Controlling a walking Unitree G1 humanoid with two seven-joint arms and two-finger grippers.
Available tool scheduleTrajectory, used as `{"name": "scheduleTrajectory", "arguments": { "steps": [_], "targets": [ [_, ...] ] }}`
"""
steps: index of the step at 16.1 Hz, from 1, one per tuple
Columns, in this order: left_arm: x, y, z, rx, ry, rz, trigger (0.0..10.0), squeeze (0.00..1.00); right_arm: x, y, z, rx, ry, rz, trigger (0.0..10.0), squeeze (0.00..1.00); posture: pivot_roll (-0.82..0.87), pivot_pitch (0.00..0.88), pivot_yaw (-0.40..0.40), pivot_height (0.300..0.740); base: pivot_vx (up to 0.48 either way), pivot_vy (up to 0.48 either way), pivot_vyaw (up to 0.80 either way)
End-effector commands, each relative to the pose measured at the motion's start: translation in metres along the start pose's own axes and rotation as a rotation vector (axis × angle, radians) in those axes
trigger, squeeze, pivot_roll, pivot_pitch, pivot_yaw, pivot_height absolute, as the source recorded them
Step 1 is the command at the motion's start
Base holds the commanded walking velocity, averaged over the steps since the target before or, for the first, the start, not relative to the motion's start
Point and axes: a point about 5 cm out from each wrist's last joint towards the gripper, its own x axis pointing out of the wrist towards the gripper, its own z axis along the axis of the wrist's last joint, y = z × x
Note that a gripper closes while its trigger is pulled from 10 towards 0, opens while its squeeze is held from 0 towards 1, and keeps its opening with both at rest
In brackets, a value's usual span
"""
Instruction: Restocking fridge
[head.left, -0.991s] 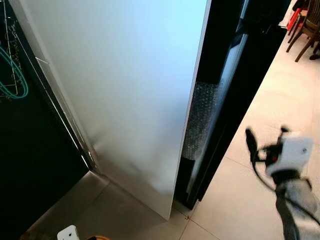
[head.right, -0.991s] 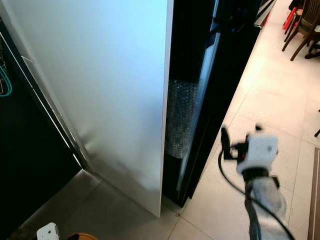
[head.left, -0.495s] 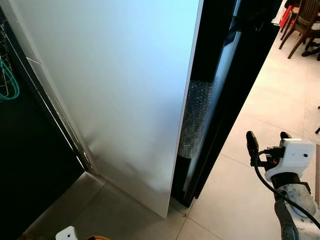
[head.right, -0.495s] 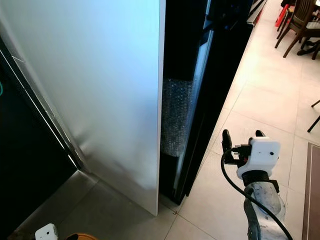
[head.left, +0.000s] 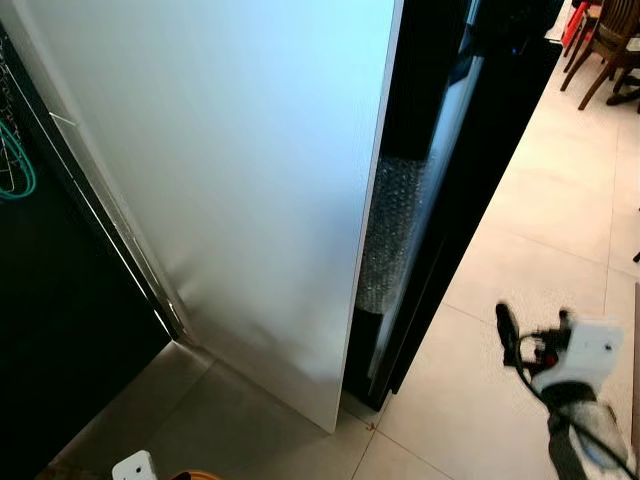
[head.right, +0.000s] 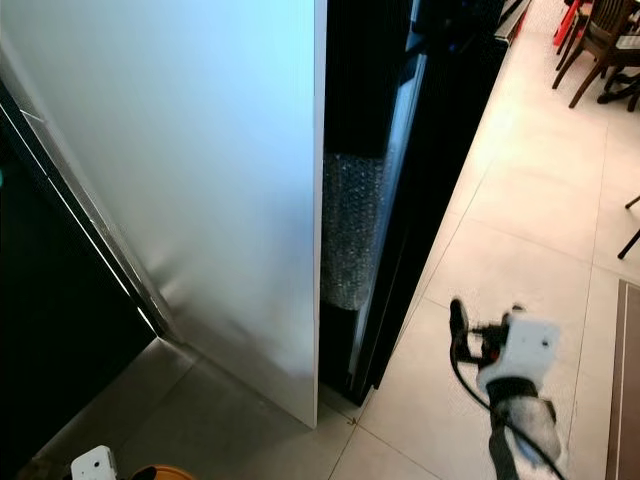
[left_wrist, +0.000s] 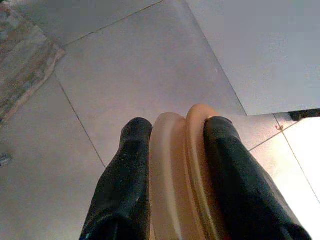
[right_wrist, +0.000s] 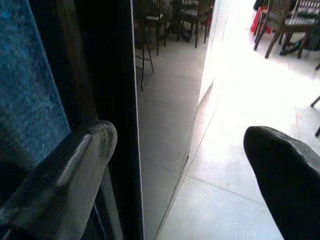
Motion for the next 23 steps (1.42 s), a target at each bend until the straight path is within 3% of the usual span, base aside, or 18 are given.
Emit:
{"name": "scheduleTrajectory", "arguments": {
  "steps": [1,4,9,23],
  "targets": [
    [-0.004,0.004,-0.013,0.016,0.048,0.006,10.0,0.00,-0.003,-0.002,0.000,0.011,-0.011,-0.004,10.0,0.00,-0.05,0.066,-0.025,0.740,0.000,0.000,0.00],
    [-0.004,0.007,-0.013,0.019,0.056,0.010,10.0,0.00,-0.006,-0.005,-0.010,0.038,0.020,-0.033,10.0,0.00,-0.05,0.066,-0.023,0.740,0.000,0.000,0.00],
    [-0.005,0.010,-0.017,0.004,0.081,0.017,10.0,0.00,-0.003,-0.003,-0.006,0.031,0.004,-0.021,10.0,0.00,-0.04,0.092,-0.029,0.740,0.000,0.000,0.00],
    [-0.006,0.010,-0.019,0.022,0.103,0.008,10.0,0.00,0.005,-0.004,0.007,0.007,-0.045,-0.027,10.0,0.00,-0.04,0.114,-0.026,0.740,0.000,0.253,0.00]
  ]
}}
